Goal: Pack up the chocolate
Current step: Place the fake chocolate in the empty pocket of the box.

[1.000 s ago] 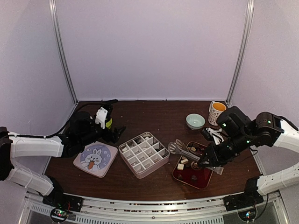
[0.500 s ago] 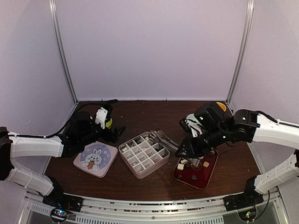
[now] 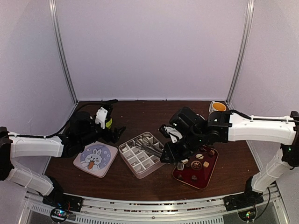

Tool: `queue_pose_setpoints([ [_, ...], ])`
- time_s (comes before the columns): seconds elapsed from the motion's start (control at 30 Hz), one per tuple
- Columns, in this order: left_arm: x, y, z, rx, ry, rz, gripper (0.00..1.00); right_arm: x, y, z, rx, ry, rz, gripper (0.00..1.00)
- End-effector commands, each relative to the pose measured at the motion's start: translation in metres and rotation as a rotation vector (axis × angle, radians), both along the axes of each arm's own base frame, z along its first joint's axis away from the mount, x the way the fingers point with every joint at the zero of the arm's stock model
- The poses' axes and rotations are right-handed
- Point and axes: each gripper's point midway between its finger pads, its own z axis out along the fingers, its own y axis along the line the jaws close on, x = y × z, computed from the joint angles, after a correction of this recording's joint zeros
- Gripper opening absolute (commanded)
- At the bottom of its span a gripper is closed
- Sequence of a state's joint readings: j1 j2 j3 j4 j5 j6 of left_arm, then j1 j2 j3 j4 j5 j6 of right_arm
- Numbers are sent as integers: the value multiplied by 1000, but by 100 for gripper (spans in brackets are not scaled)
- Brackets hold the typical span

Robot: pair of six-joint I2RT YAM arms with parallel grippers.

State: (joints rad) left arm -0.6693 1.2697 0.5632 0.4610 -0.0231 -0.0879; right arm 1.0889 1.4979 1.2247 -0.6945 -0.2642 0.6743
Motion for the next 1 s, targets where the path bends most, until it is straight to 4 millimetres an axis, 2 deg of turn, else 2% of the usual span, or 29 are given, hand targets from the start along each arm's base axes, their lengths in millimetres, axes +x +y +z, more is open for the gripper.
queue_pose_setpoints([
  [0.0,3,-4,13,-18,-36,-3,98,3,16,12,34,-47,32,22],
  [0.23,3,-4,12,-17,-34,-3,98,1,20,2,13,-39,46,23],
  [0.4,3,-4,12,-16,-34,-3,98,2,19,-1,-1,-42,39,29],
  [0.6,4,-4,12,-17,-35,-1,98,4,18,-3,-9,-47,35,32],
  [0.8,3,-4,13,-17,-35,-1,98,6,13,6,-18,-68,28,31],
  [0.97,3,-4,12,-17,-33,-4,98,6,-3,23,-32,-106,8,31],
])
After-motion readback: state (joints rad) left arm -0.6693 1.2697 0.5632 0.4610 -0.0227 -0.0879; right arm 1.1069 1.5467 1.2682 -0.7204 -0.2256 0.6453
